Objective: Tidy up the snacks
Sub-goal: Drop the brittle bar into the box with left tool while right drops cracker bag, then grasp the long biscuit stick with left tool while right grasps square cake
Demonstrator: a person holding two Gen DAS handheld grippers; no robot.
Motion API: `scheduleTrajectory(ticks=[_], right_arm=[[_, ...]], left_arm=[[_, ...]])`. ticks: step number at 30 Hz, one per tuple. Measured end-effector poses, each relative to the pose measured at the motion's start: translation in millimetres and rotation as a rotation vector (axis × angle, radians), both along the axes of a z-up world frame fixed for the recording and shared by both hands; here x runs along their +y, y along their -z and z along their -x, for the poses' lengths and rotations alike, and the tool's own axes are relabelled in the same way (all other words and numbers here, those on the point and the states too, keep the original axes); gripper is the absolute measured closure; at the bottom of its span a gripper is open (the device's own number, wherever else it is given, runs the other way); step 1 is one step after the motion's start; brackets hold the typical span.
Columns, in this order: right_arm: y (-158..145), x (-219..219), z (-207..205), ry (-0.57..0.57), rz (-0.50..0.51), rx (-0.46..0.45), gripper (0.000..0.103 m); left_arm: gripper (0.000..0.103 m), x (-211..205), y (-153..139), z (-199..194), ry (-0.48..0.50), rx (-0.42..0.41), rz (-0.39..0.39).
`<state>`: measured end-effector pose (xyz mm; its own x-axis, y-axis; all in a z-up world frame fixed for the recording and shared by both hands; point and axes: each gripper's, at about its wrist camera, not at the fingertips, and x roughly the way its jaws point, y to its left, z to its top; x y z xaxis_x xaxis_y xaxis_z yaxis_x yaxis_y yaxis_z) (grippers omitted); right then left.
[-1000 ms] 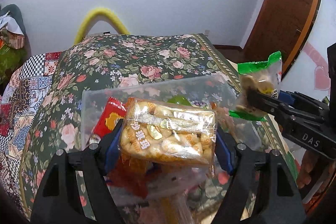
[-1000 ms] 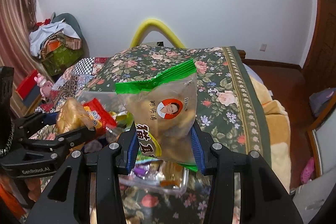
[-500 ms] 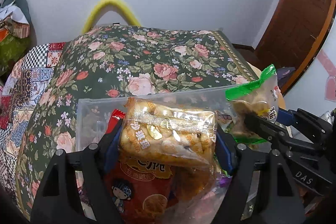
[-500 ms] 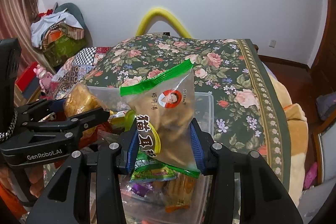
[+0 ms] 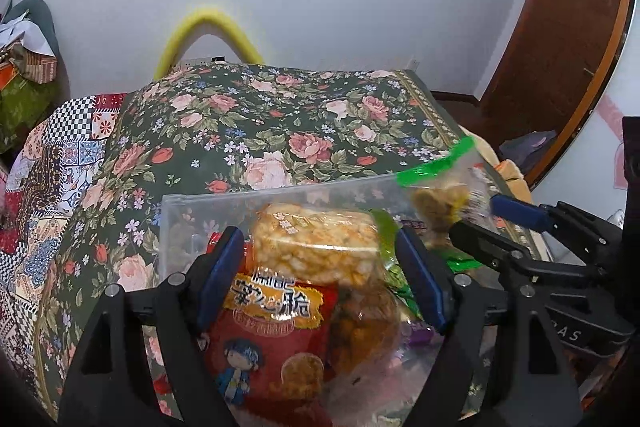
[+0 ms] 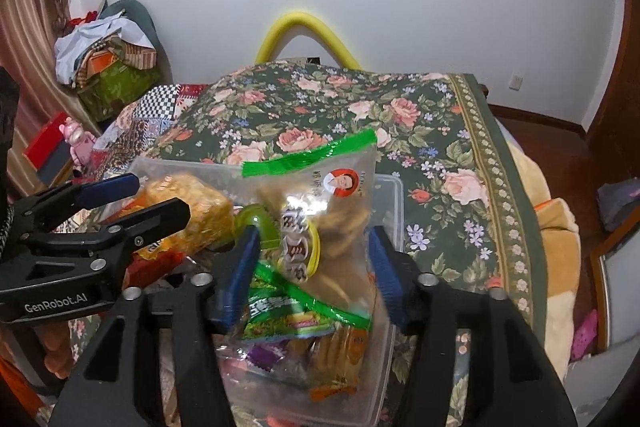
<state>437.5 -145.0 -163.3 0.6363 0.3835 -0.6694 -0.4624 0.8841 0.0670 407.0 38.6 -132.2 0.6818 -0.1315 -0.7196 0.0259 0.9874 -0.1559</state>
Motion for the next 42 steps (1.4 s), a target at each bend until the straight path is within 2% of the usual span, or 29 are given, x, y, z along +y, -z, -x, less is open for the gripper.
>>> scheduleTrajectory(ticks=[2, 10, 17, 19, 21, 28, 38, 42], right_arm=[[-4, -1, 4, 0.000, 0.004, -0.013, 0.040], [-16, -9, 37, 0.001, 0.018, -0.045, 0.040], [-16, -8, 81, -0.033, 0.057, -0.063, 0.037], [-14, -7, 93, -0.037, 0.069, -0.073, 0.030], [-11, -4, 103, -0.045, 0.083, -0.083, 0.028], [13, 4, 135, -0.062, 0.080, -0.051, 0.019], [72, 10, 142, -0.022, 0.081, 0.099, 0.019], [84, 12, 139, -0.022, 0.068, 0.141, 0.019]], left_arm=[[0.025, 0, -7, 8, 0.004, -0.008, -0.004], [0.022, 2, -35, 53, 0.027, -0.051, -0.037], [0.019, 8, -45, 95, 0.032, -0.055, -0.040], [0.019, 9, -45, 109, 0.035, -0.048, -0.034], [0.019, 9, -45, 119, 0.036, -0.044, -0.035], [0.017, 12, -31, 158, 0.036, -0.021, -0.049], [0.017, 19, 13, 172, 0.016, 0.075, -0.048], [0.017, 21, 28, 172, 0.005, 0.097, -0.055]])
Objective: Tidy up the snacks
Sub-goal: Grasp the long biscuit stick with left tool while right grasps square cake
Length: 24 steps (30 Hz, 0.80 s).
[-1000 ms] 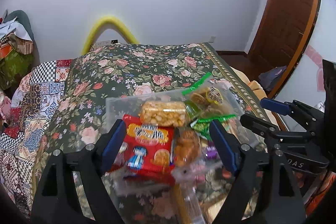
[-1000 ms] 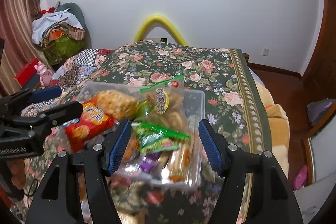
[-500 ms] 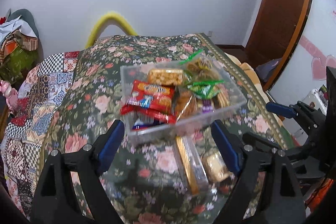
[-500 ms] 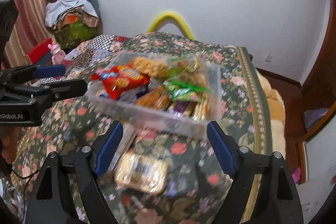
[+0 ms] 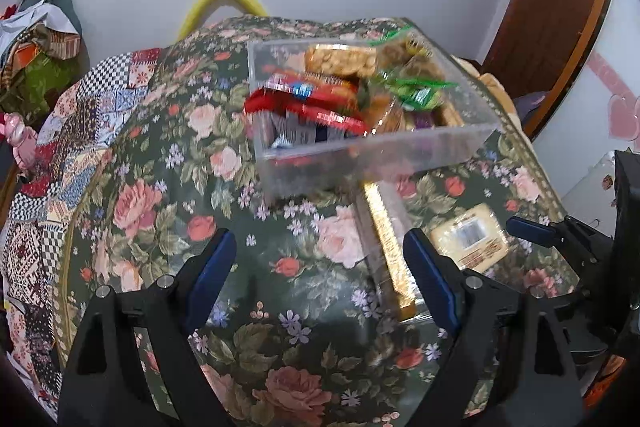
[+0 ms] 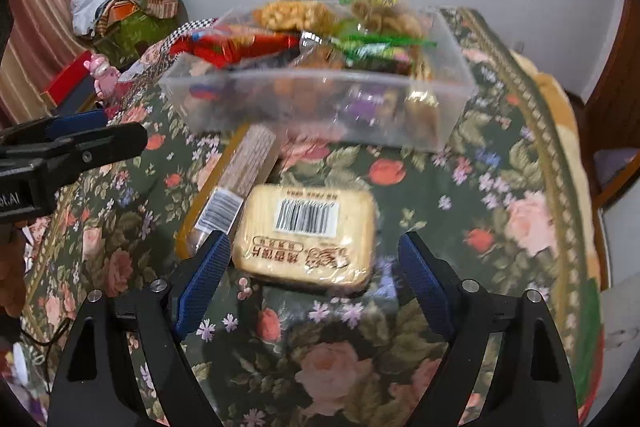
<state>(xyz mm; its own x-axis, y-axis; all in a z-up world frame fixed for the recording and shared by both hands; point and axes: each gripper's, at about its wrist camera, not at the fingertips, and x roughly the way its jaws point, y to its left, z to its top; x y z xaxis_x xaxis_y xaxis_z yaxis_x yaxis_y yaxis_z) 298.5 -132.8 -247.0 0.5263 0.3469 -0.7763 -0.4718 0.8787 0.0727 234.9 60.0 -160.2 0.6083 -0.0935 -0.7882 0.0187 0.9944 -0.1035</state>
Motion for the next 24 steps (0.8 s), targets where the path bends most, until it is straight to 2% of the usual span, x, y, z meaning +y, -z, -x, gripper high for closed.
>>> scheduleTrajectory(ticks=[10, 24], right_arm=[[15, 3, -11, 0.016, -0.033, 0.050, 0.019], [10, -32, -10, 0.077, -0.040, 0.011, 0.025]], left_arm=[[0.017, -4, 29, -6, 0.004, 0.055, 0.038], [0.018, -39, 49, -24, 0.039, 0.075, 0.071]])
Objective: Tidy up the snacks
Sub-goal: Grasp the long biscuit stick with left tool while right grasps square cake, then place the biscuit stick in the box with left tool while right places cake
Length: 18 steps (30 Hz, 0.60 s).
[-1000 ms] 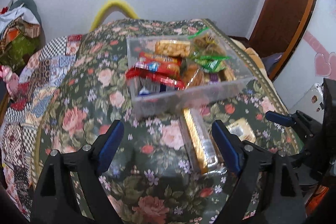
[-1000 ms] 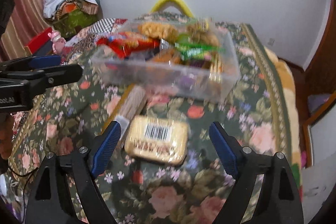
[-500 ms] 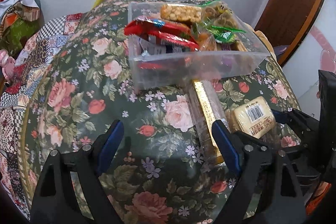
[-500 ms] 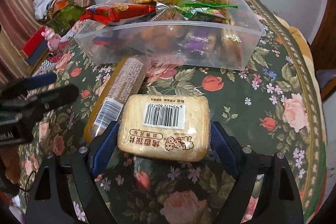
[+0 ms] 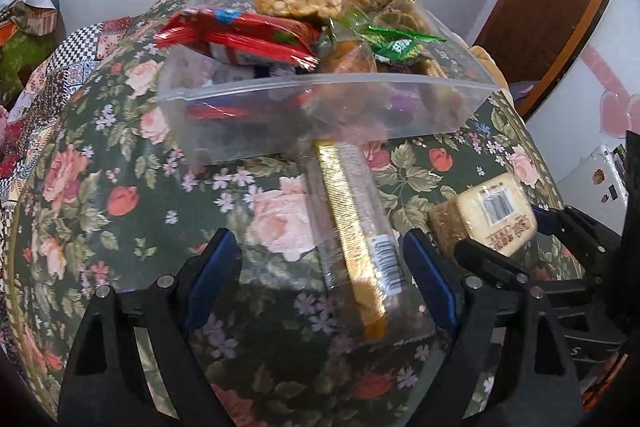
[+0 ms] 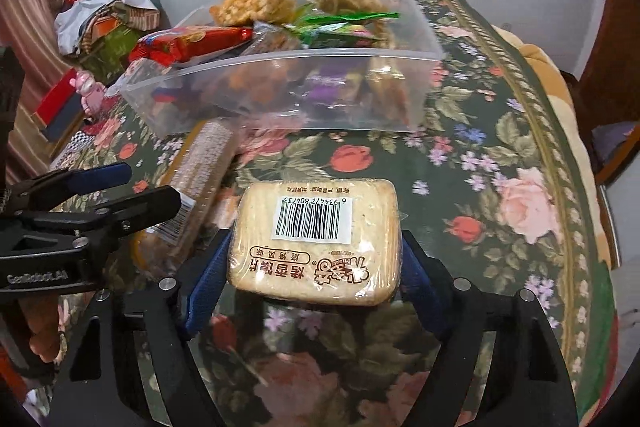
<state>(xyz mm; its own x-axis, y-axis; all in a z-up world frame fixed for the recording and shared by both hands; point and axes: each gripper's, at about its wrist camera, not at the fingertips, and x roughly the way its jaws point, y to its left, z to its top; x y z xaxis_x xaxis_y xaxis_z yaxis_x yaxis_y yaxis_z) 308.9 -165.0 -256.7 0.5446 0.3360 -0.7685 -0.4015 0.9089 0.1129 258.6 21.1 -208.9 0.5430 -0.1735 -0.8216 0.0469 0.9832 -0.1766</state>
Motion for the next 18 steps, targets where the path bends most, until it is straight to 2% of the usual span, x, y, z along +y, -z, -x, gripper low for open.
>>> scheduleTrajectory(ticks=[5, 8, 11, 13, 18], right_arm=[[1, -15, -3, 0.033, -0.038, 0.017, 0.025], [0, -19, -4, 0.039, -0.040, 0.017, 0.026], [0, -22, -5, 0.041, -0.043, 0.016, 0.026], [0, -21, -5, 0.042, -0.046, 0.017, 0.026], [-3, -22, -3, 0.036, -0.056, 0.016, 0.026]], left_arm=[[0.029, -13, 20, -10, 0.007, 0.044, -0.004], [0.034, -24, 22, -12, 0.013, 0.014, -0.044], [0.048, -30, 23, -14, 0.015, 0.005, -0.055], [0.060, -34, 22, -15, 0.028, 0.002, -0.060], [0.064, -36, 21, -12, 0.027, 0.010, -0.059]])
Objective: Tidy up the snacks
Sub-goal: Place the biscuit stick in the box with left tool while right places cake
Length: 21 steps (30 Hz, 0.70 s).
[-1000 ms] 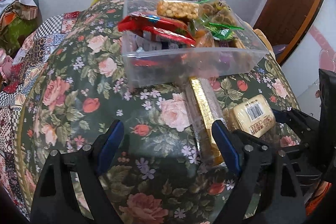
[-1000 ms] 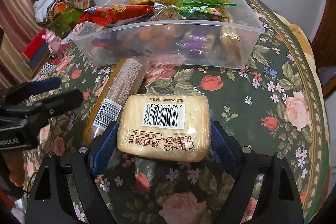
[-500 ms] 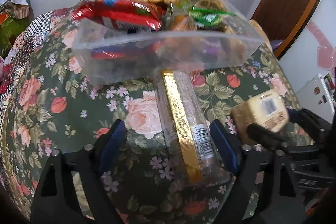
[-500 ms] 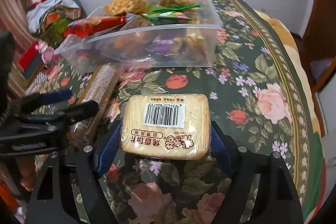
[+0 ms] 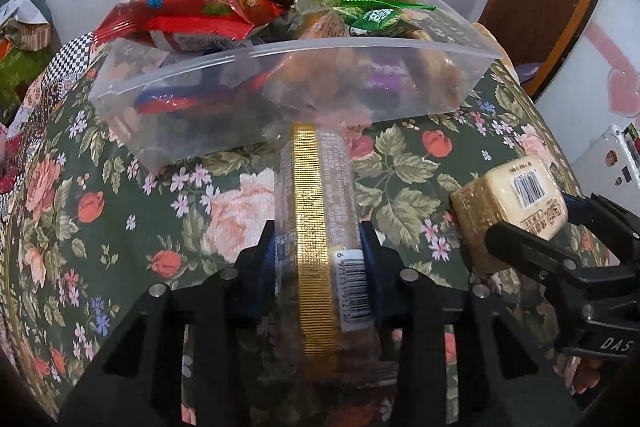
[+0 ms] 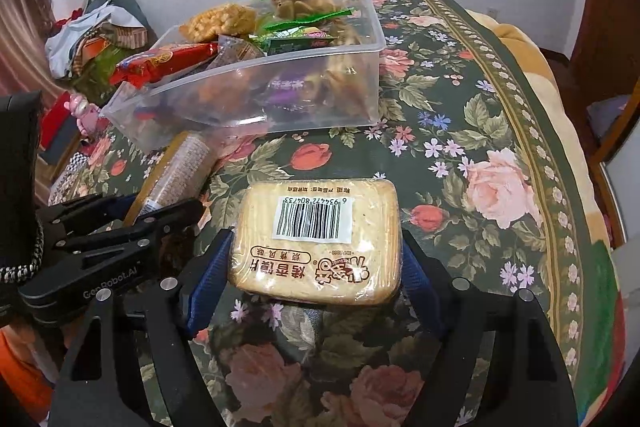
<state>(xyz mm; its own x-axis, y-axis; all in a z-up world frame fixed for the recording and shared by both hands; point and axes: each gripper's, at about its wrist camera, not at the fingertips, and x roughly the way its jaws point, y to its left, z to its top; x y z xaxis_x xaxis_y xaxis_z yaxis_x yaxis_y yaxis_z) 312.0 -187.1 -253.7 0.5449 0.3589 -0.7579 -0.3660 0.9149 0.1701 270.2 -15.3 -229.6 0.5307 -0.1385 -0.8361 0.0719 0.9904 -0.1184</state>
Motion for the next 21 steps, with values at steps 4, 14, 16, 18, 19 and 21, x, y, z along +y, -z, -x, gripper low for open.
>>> scheduleTrajectory(ticks=[4, 14, 16, 18, 19, 21], right_arm=[[-7, 0, 3, -0.004, -0.002, -0.018, 0.026], [-33, -1, 9, 0.001, -0.013, -0.072, 0.026], [-38, -1, 9, 0.003, -0.013, -0.084, 0.026], [-42, -1, 9, 0.006, -0.016, -0.094, 0.026], [-44, -2, 9, 0.007, -0.020, -0.099, 0.026], [-49, -2, 7, 0.007, -0.028, -0.107, 0.026]], left_arm=[[0.068, 0, -8, 10, 0.018, -0.005, 0.010], [0.068, 5, -41, 32, 0.037, -0.048, 0.022], [0.068, 8, -52, 37, 0.038, -0.066, 0.030], [0.068, 9, -62, 39, 0.039, -0.081, 0.040], [0.068, 10, -69, 40, 0.041, -0.095, 0.046], [0.068, 13, -80, 41, 0.040, -0.120, 0.050]])
